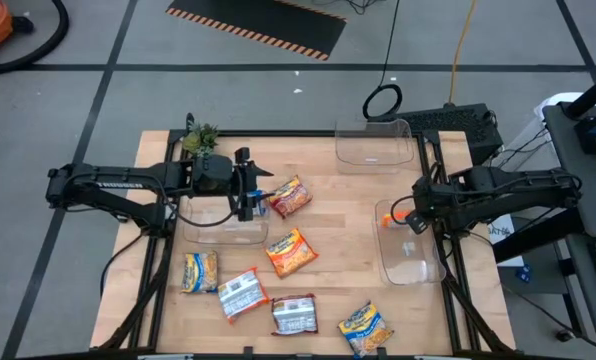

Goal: Sort Maruchan noodles
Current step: Put the top orange noodle pack into the bottom right transparent bin, then put the top red noodle pack into the top transparent bin

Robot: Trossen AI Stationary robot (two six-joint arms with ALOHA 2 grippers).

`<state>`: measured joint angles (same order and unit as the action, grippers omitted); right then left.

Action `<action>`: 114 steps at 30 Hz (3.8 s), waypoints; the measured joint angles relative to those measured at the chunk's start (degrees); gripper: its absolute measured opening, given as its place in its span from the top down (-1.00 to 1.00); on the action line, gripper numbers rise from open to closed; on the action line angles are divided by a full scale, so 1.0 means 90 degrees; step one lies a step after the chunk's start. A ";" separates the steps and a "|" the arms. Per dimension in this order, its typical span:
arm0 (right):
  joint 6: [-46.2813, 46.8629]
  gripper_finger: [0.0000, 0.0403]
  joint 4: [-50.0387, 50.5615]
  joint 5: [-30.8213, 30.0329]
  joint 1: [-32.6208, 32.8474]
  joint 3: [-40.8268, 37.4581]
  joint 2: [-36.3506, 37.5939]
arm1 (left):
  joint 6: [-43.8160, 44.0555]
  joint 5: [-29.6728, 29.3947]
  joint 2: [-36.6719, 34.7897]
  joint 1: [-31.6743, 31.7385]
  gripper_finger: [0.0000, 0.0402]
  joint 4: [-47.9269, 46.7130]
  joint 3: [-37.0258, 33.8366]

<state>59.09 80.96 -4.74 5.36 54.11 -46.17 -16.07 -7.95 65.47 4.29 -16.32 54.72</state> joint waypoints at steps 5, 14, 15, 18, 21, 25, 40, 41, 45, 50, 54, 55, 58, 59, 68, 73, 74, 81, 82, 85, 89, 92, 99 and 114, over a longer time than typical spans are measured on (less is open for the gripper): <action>0.0002 0.65 0.0037 -0.0192 -0.0001 0.0000 0.0000 | -0.0018 0.0000 0.0000 0.0000 -0.21 0.0000 0.0000; 0.0003 0.56 -0.0329 -0.0691 -0.0002 0.0000 0.0000 | -0.0018 0.0224 0.0000 0.0001 -0.21 -0.0005 0.0000; -0.0037 0.56 -0.0454 -0.0785 -0.0002 0.0000 0.0000 | -0.0022 0.0270 0.0000 0.0000 -0.21 -0.0003 0.0000; -0.0218 0.56 -0.0834 -0.1250 0.0000 0.0000 -0.0011 | -0.0093 0.0367 0.0000 0.0001 -0.21 0.0020 0.0000; -0.0420 0.56 -0.1169 -0.1907 -0.0001 0.0000 -0.0089 | -0.0050 0.0382 0.0000 0.0000 -0.21 0.0022 0.0000; -0.0869 0.56 -0.1900 -0.2412 -0.0002 0.0000 -0.0312 | 0.0197 0.0382 0.0000 -0.0038 -0.21 0.0001 0.0000; -0.3257 0.56 -0.5524 -0.2640 -0.0002 0.0000 -0.1457 | 0.0599 0.0383 0.0002 -0.0591 -0.21 -0.0349 0.0000; -0.3421 0.56 -0.5774 -0.2633 0.0000 0.0000 -0.1588 | 0.0642 0.0380 0.0002 -0.0616 -0.21 -0.0378 0.0000; -0.3990 0.56 -0.6594 -0.2630 0.0037 0.0000 -0.2104 | 0.0821 0.0381 0.0002 -0.0711 -0.21 -0.0453 0.0000; -0.4522 0.56 -0.7340 -0.2494 0.0042 0.0000 -0.2720 | 0.1235 0.0340 0.0004 -0.0871 -0.21 -0.0586 0.0000; -0.4721 0.56 -0.7726 -0.2315 0.0047 0.0000 -0.3175 | 0.1304 -0.0213 0.0024 -0.1273 -0.21 -0.0892 0.0000; -0.4798 0.56 -0.7835 -0.2297 0.0052 0.0000 -0.3287 | 0.1229 -0.0349 0.0057 -0.1373 -0.21 -0.0939 0.0000; -0.5064 0.56 -0.8192 -0.2287 0.0109 0.0000 -0.3625 | 0.1141 -0.0510 0.0101 -0.1559 -0.21 -0.0973 0.0000; -0.5153 0.56 -0.8319 -0.2287 0.0126 0.0000 -0.3715 | 0.1143 -0.0521 0.0098 -0.1587 -0.21 -0.0974 0.0000; -0.5624 0.56 -1.0063 -0.1462 0.0132 0.0002 -0.4407 | 0.1790 -0.0594 0.0095 -0.1660 -0.21 -0.1042 0.0000; -0.5505 0.56 -1.0052 -0.1111 0.0152 0.0002 -0.4466 | 0.2223 -0.0597 0.0095 -0.1894 -0.21 -0.1408 0.0000; -0.5475 0.56 -0.9888 -0.1110 0.0184 0.0002 -0.4466 | 0.2283 -0.0603 0.0095 -0.1949 -0.21 -0.1490 0.0000; -0.5087 0.56 -0.8900 -0.1146 0.0443 0.0002 -0.4471 | 0.2606 -0.0767 0.0095 -0.2164 -0.21 -0.1738 0.0000; -0.5013 0.56 -0.8857 -0.1146 0.0471 0.0002 -0.4471 | 0.2657 -0.0832 0.0095 -0.2181 -0.21 -0.1713 0.0000; -0.4949 0.56 -0.8815 -0.1132 0.0518 0.0002 -0.4471 | 0.2784 -0.0954 0.0095 -0.2206 -0.21 -0.1662 0.0000; -0.4859 0.56 -0.8785 -0.1294 0.0472 0.0002 -0.4471 | 0.3123 -0.0969 0.0095 -0.2234 -0.21 -0.1650 0.0000; -0.4887 0.56 -0.8787 -0.1337 0.0450 0.0002 -0.4471 | 0.3447 -0.1052 0.0095 -0.2311 -0.21 -0.1645 0.0000; -0.5088 0.56 -0.8705 -0.1487 0.0377 0.0003 -0.4632 | 0.3496 -0.1341 0.0095 -0.2657 -0.21 -0.1679 0.0000; -0.5176 0.31 -0.8804 -0.1430 0.0071 0.0000 -0.5225 | 0.4081 -0.2546 0.0095 -0.3124 -0.21 -0.1964 -0.0005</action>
<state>12.51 1.72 -17.61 6.00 54.11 -93.20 20.66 -30.86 66.32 -23.82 -33.99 54.68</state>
